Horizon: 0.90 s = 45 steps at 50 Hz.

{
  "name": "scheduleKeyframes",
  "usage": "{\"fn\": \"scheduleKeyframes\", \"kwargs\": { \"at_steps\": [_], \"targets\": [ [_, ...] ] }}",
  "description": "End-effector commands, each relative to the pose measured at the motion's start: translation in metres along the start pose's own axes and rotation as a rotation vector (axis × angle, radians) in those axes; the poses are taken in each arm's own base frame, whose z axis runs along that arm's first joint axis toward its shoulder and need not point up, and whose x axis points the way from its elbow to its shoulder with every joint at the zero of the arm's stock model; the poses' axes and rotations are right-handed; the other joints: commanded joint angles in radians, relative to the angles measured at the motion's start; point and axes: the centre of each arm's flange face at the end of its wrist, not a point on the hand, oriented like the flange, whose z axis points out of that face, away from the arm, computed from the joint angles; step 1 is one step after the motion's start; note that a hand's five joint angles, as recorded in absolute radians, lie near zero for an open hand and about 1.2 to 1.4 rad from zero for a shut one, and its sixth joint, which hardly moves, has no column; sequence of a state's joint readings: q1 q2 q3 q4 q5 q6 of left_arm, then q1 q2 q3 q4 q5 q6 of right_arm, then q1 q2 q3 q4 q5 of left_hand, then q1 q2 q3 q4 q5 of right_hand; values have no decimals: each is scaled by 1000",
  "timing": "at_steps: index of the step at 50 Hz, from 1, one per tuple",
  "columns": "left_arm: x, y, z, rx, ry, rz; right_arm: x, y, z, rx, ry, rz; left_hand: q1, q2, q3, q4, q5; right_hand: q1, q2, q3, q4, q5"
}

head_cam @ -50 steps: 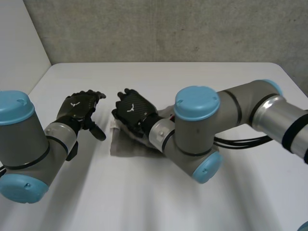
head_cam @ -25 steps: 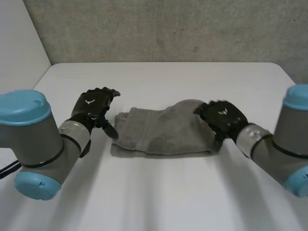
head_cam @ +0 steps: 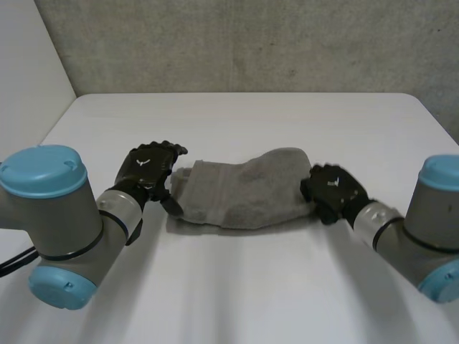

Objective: Fold the towel.

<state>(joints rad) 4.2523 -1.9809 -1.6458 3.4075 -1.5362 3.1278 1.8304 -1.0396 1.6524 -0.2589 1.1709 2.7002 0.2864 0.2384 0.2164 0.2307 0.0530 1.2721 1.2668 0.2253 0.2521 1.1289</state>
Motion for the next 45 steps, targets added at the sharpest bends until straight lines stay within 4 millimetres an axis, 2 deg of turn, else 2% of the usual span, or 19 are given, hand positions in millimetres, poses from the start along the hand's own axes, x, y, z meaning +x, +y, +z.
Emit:
{"fn": "scheduleKeyframes", "kwargs": {
  "at_steps": [1, 2, 3, 5, 8, 10, 11, 13, 16, 18, 21, 27, 28, 29, 36, 37, 38, 40, 45],
  "targets": [
    [-10, -12, 0, 34, -29, -8, 5, -79, -2, 185, -13, -113, -108, -60, -42, -56, -49, 124, 129, -51, -78, 93],
    [-15, -18, -1, 50, -45, -14, -9, -99, -1, 231, -66, -131, -108, -60, -42, -56, -49, 124, 129, -51, -78, 93],
    [-15, -18, -1, 50, -45, -14, -9, -100, -1, 232, -67, -131, -108, -60, -42, -56, -49, 124, 129, -51, -78, 93],
    [-20, -23, -1, 64, -60, -18, -51, -125, 6, 282, -184, -161, -108, -60, -42, -56, -49, 124, 129, -51, -78, 93],
    [-27, -34, -3, 95, -82, -22, -72, -129, 13, 286, -235, -170, -108, -60, -42, -56, -49, 124, 129, -51, -78, 93],
    [-39, -45, -6, 129, -142, -30, -116, -140, 23, 307, -312, -197, -108, -60, -42, -56, -49, 124, 129, -51, -78, 93],
    [-39, -45, -6, 129, -143, -30, -116, -140, 23, 307, -313, -197, -108, -60, -42, -56, -49, 124, 129, -51, -78, 93],
    [-47, -50, -7, 146, -180, -33, -155, -136, 32, 309, -365, -219, -108, -60, -42, -56, -49, 124, 129, -51, -78, 93],
    [-61, -59, -10, 174, -247, -40, -171, -131, 37, 308, -388, -229, -108, -60, -42, -56, -49, 124, 129, -51, -78, 93],
    [-76, -63, -12, 187, -300, -47, -197, -120, 44, 311, -425, -253, -108, -60, -42, -56, -49, 124, 129, -51, -78, 93],
    [-88, -65, -13, 192, -335, -51, -208, -109, 50, 300, -437, -259, -108, -60, -42, -56, -49, 124, 129, -51, -78, 93],
    [-92, -63, -12, 186, -346, -53, -207, -105, 54, 289, -414, -252, -108, -60, -42, -56, -49, 55, 60, -51, -78, 23],
    [-92, -61, -11, 180, -343, -53, -204, -107, 53, 282, -397, -248, -108, -60, -42, -56, -49, -692, -687, -51, -78, -724],
    [-90, -61, -10, 180, -335, -52, -199, -110, 51, 275, -373, -239, -108, -60, -42, -56, -49, -1098, -1092, -51, -78, -1129],
    [-79, -58, -6, 176, -294, -57, -161, -140, 22, 277, -290, -112, -108, -60, -42, -56, -49, -1098, -1092, -51, -78, -1129],
    [-69, -55, -3, 168, -255, -63, -146, -141, 18, 275, -263, -53, -108, -60, -42, -56, -49, -1098, -1092, -51, -78, -1129],
    [-69, -55, -3, 167, -255, -64, -146, -141, 18, 275, -263, -52, -108, -60, -42, -56, -49, -1098, -1092, -51, -78, -1129],
    [-58, -53, 0, 163, -214, -67, -112, -135, 18, 272, -197, 68, -108, -60, -42, -56, -49, -1098, -1092, -51, -78, -1129],
    [-37, -40, 16, 132, -129, -58, -79, -125, 27, 255, -150, 241, -108, -60, -42, -56, -49, -1098, -1092, -51, -78, -1129]
  ]
}}
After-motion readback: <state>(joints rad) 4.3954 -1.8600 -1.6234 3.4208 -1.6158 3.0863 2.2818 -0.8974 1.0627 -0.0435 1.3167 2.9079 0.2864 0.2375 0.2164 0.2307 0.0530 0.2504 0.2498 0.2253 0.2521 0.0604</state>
